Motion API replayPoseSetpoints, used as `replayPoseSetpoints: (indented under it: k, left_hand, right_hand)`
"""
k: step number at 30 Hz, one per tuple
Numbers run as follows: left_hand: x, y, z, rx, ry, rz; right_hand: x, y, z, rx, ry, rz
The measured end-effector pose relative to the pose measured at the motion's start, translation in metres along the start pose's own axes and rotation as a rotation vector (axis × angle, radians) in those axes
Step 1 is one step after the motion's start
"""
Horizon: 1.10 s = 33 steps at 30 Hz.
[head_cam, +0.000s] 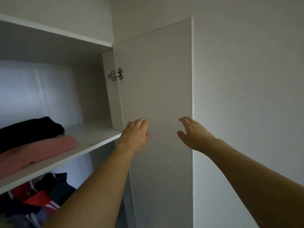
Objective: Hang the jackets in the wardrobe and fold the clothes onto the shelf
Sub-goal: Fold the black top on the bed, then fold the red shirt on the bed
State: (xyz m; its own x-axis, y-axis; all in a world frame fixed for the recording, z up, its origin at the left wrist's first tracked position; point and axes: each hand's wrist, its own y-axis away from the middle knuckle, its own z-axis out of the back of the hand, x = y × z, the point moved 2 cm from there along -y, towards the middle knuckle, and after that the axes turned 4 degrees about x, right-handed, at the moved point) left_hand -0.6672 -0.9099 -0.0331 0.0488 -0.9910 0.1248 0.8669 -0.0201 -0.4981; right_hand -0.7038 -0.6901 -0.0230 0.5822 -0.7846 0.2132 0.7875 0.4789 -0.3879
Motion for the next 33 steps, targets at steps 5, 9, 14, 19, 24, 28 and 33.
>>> replayPoseSetpoints:
  k: [5,9,14,19,24,28,33]
  left_hand:
    - [-0.113,0.012,0.026,-0.009,0.001,-0.087]
    - [-0.226,0.029,0.046,-0.055,0.045,-0.125]
    - [-0.38,0.061,0.051,-0.006,0.172,-0.229]
    - [-0.513,0.079,0.042,0.073,0.22,-0.296]
    - [-0.669,0.097,0.031,0.167,0.266,-0.447]
    - [-0.792,0.122,0.037,0.202,0.302,-0.516]
    - [-0.923,0.16,0.04,0.229,0.347,-0.481]
  right_hand:
    - [-0.088,0.098,0.055,-0.019,0.02,-0.083]
    - [-0.169,0.184,0.102,-0.065,0.04,-0.163]
    - [-0.261,0.292,0.134,0.0,0.039,-0.243]
    - [-0.349,0.373,0.17,0.005,0.038,-0.362]
    - [-0.45,0.483,0.204,0.041,0.062,-0.491]
    - [-0.545,0.589,0.249,0.011,0.085,-0.643]
    - [-0.64,0.708,0.278,-0.011,0.077,-0.705]
